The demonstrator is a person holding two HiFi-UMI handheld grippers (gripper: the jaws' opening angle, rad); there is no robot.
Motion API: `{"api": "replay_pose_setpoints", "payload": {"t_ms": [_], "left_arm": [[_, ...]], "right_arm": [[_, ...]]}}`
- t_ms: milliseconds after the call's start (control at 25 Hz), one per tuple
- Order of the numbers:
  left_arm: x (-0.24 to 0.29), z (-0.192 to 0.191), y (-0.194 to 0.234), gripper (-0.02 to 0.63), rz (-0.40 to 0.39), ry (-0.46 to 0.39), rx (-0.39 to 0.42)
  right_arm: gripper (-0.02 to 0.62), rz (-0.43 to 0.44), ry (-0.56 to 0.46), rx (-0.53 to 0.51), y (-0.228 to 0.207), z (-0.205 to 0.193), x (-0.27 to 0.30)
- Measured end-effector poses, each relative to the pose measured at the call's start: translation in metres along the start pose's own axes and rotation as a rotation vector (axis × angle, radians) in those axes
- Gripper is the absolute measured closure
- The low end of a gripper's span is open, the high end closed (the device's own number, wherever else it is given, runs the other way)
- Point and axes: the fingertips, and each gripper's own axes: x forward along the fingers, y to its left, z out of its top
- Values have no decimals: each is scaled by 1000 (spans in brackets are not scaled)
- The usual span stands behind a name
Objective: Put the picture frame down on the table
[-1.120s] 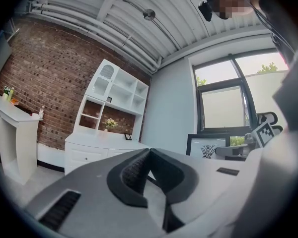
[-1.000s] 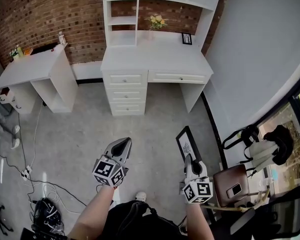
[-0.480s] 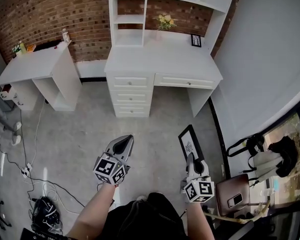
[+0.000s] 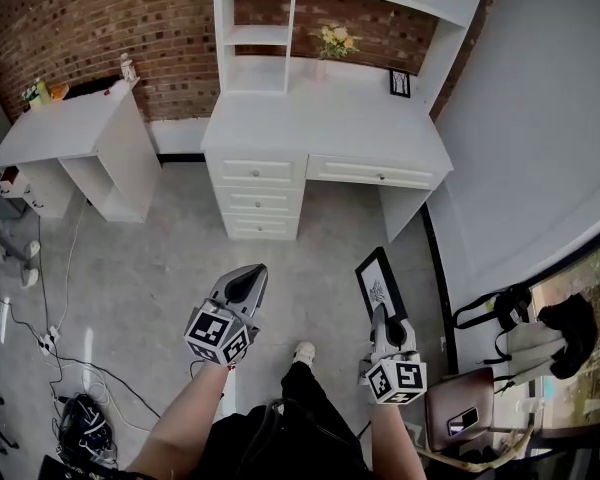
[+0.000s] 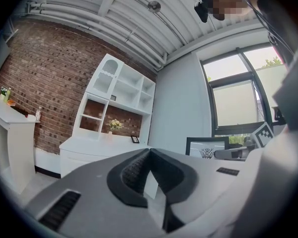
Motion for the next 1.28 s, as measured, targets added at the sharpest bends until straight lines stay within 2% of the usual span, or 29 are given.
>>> {"api": "replay_pose_setpoints", "payload": {"t_ms": [480, 1280], "left_arm": [[100, 10, 27, 601, 17, 4, -25], [207, 15, 60, 601, 56, 8, -19]], "right_arm": [[580, 16, 27, 8, -60, 15, 90], [580, 51, 31, 38, -124, 20, 197]]}}
